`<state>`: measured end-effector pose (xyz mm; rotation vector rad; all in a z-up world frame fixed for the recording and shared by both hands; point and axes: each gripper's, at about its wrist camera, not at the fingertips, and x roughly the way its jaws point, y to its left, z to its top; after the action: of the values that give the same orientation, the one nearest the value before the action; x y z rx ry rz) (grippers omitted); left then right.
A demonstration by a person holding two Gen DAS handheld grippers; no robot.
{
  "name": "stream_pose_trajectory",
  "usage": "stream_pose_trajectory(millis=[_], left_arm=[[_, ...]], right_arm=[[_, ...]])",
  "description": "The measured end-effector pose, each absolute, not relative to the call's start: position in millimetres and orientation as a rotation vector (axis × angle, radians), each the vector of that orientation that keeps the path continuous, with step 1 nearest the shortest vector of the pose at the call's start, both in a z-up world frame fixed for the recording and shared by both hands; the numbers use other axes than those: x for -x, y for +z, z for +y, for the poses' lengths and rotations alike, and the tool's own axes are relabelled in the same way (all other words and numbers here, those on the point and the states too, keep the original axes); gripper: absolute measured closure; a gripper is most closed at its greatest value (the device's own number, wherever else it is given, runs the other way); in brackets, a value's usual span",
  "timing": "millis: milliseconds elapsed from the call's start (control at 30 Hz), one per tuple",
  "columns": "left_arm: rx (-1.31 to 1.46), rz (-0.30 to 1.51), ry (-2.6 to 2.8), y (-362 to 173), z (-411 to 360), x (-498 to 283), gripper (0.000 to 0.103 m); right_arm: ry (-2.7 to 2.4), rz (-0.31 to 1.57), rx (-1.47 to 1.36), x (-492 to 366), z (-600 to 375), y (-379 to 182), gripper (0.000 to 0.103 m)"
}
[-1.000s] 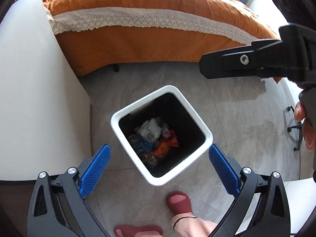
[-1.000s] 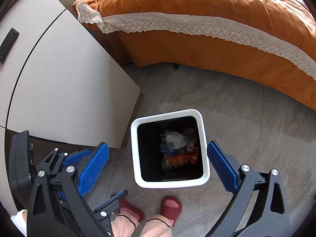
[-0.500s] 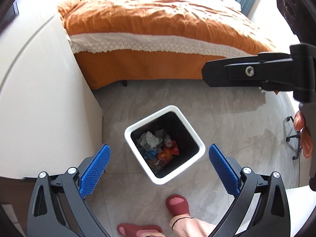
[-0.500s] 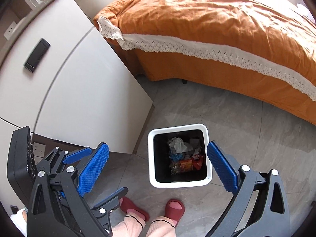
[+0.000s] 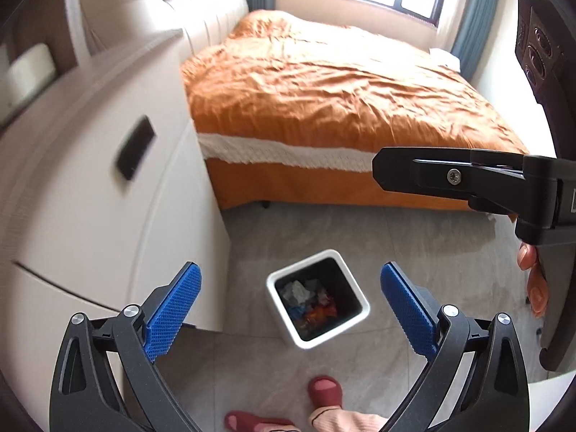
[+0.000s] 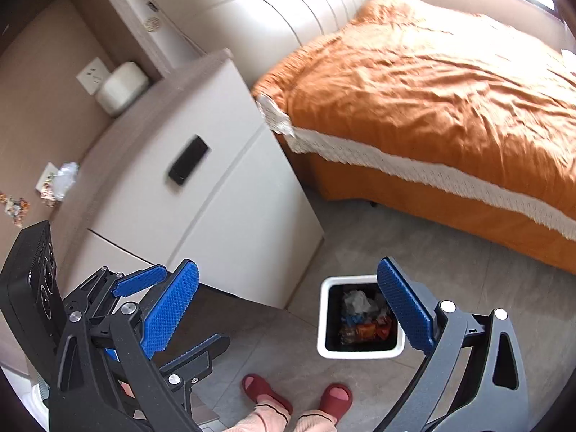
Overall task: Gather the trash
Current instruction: 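Move both tools back to the desk toward the last two items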
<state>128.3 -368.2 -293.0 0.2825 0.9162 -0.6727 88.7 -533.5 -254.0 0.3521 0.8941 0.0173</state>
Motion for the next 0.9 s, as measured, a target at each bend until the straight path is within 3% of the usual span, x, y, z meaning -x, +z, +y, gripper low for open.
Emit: stream_pose_trajectory(millis=[467, 900], left_arm=[[-0.169, 0.769, -0.474, -193, -276, -129, 0.005], [-0.118, 0.703, -0.317, -155, -159, -166, 0.005]], right_arm=[[0.270, 0.759, -0.162, -114, -439, -157, 0.004], [0.432, 0.720, -0.055, -165, -323, -125, 0.004]])
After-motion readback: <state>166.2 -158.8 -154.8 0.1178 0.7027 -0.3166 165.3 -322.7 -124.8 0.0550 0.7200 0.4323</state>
